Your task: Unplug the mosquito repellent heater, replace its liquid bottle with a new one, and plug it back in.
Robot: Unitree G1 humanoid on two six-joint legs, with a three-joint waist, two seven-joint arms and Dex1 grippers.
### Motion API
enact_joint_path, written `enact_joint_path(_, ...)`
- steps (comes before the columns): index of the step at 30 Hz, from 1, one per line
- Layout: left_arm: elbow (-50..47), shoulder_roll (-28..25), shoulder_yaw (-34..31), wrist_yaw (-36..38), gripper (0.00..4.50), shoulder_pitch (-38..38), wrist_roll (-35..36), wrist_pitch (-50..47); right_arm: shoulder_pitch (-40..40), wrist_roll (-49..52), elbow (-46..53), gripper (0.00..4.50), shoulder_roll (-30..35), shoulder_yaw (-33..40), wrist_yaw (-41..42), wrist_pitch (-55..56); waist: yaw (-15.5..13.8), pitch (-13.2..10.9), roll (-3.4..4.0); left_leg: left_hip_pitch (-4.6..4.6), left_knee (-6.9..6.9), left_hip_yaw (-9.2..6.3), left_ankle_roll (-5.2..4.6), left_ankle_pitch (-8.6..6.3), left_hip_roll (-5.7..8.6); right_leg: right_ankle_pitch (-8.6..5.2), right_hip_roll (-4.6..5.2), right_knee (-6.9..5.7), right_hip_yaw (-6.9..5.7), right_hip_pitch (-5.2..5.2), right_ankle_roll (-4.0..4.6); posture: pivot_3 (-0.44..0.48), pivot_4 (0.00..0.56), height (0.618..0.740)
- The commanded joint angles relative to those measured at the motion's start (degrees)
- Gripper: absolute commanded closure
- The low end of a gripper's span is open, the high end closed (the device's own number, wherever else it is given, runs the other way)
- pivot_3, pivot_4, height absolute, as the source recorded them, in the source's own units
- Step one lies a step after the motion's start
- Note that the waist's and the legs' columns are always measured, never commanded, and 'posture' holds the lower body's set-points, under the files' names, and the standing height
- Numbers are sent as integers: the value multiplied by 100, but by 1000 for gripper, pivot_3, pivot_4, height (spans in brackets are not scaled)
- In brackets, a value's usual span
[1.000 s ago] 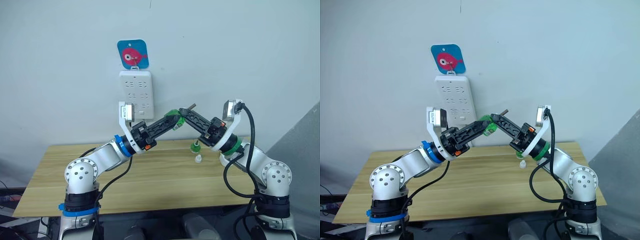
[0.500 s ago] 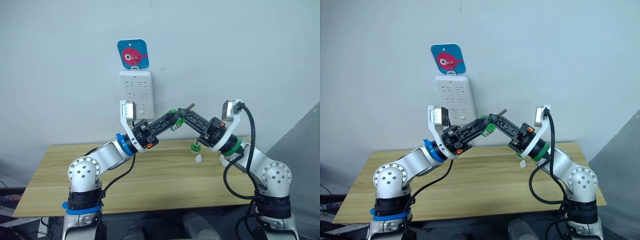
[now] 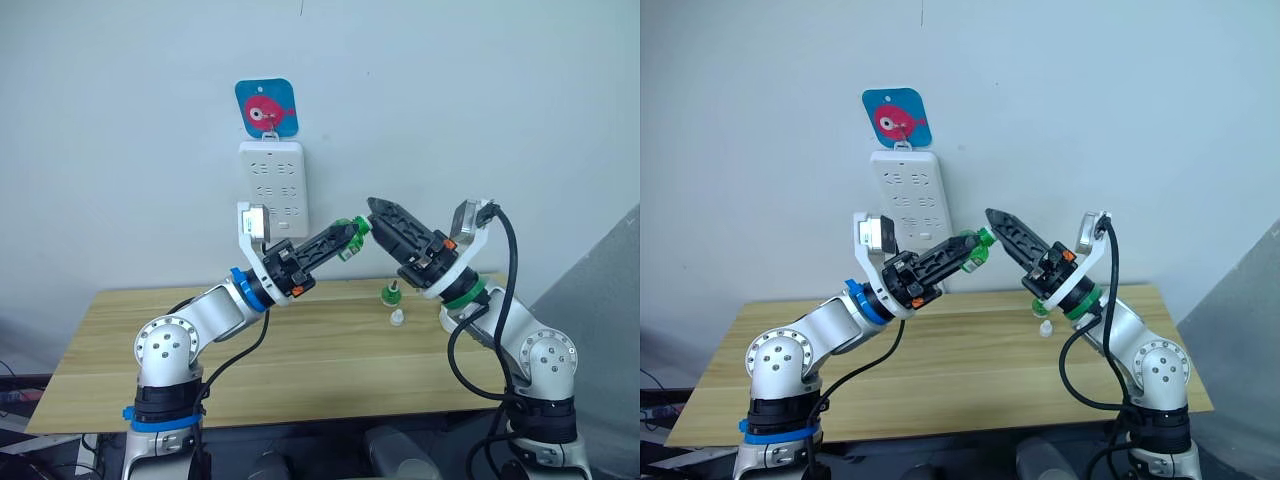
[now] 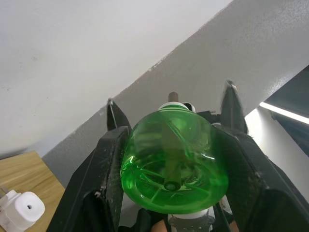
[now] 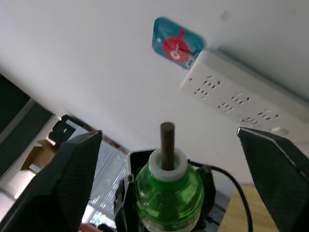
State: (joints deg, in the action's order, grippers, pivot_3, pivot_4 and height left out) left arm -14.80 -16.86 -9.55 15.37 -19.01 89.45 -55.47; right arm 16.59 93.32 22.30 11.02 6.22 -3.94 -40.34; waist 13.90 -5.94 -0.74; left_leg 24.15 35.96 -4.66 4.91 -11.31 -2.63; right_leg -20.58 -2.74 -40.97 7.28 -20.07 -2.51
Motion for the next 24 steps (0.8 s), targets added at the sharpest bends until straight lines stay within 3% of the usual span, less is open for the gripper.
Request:
enact_joint_path(1, 29, -150, -137, 14, 2131, 28, 58, 69, -101, -388, 123, 0, 420, 456, 2, 193, -16, 0, 0, 1, 0, 0, 0, 0, 0, 0, 0, 0, 0, -1, 0, -218, 33, 733)
enact_joint_path(6, 28, -853, -47, 716, 2131, 232, -653, -27, -453, -2139, 11, 0, 1954, 313, 419, -166, -81, -1, 1, 2, -5, 6, 0, 0, 1, 0, -1, 3, 5, -10, 1, -222, 47, 733)
enact_joint_path(11, -486, -2129, 1141, 2777, 2131, 915, -2952, 841, -448, -4349, -879, 0, 3378, -739, 748, -728, -92, -4, 3, -8, -19, 21, 0, 0, 1, -1, -1, 13, 22, -10, 3, -226, 72, 733)
enact_joint_path(16, -685, -2307, 1653, 3627, 2131, 1360, -4041, 1679, -12, -5167, -1658, 0, 3528, -1058, 1342, -1069, -118, -89, 3, -14, -23, 57, -1, -1, -1, -2, 2, 17, 62, -15, 3, -200, 96, 733)
enact_joint_path(24, -914, -2125, 1826, 3873, 2131, 1836, -4660, 2164, 859, -6297, -2457, 0, 3653, -1804, 2116, -2054, -188, -246, -39, -24, -22, 110, -8, -5, -2, 0, 1, 24, 131, -19, -1, -151, 132, 733)
